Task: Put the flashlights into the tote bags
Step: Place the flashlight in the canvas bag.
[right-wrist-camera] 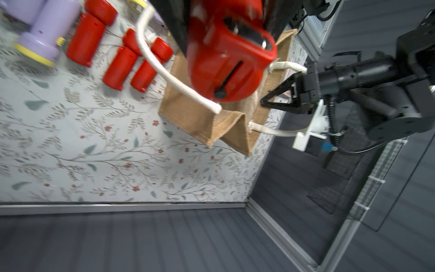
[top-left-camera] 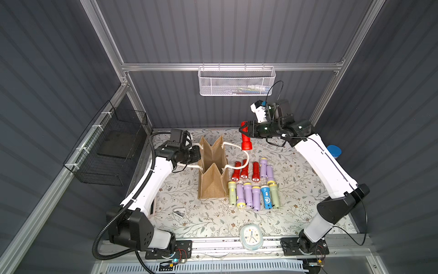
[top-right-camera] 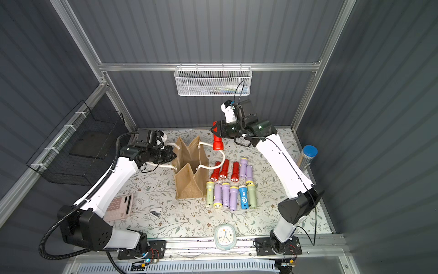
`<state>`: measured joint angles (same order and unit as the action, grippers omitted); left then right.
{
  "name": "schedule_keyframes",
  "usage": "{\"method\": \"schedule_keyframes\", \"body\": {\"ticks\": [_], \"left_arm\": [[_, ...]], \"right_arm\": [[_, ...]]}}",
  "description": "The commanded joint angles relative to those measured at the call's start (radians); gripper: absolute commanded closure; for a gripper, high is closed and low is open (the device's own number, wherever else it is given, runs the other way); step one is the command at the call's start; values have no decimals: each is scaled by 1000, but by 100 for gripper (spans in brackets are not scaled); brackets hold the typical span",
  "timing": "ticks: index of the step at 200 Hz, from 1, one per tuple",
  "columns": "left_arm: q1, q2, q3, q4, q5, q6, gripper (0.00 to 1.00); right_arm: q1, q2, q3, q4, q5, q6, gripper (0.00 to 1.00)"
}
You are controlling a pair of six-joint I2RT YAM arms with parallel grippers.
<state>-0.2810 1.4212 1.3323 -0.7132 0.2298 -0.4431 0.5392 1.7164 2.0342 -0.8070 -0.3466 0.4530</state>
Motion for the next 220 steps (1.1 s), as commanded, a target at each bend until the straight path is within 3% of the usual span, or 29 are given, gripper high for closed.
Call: {"method": "schedule_keyframes", "body": {"ticks": [1, 63, 98, 137, 181, 220], "left_arm": [[-7, -18, 11, -48, 0, 38, 100], [-7, -51, 13, -99, -25, 85, 100], [-7, -63, 1, -110, -26, 96, 100], [10, -77, -1, -130, -85, 94, 100], [56, -85, -19, -92, -43, 69, 100], [84, -87, -25, -65, 1, 55, 100]], "right_arm": [[57, 61, 60, 32, -56, 29, 100], [171, 282, 226, 165, -128, 120, 100], [217, 366, 276, 220, -123, 88, 100], [266, 366, 177, 260, -57, -60, 100], [289, 274, -66, 330, 36, -165, 100], [292, 254, -169, 320, 67, -249, 100]]}}
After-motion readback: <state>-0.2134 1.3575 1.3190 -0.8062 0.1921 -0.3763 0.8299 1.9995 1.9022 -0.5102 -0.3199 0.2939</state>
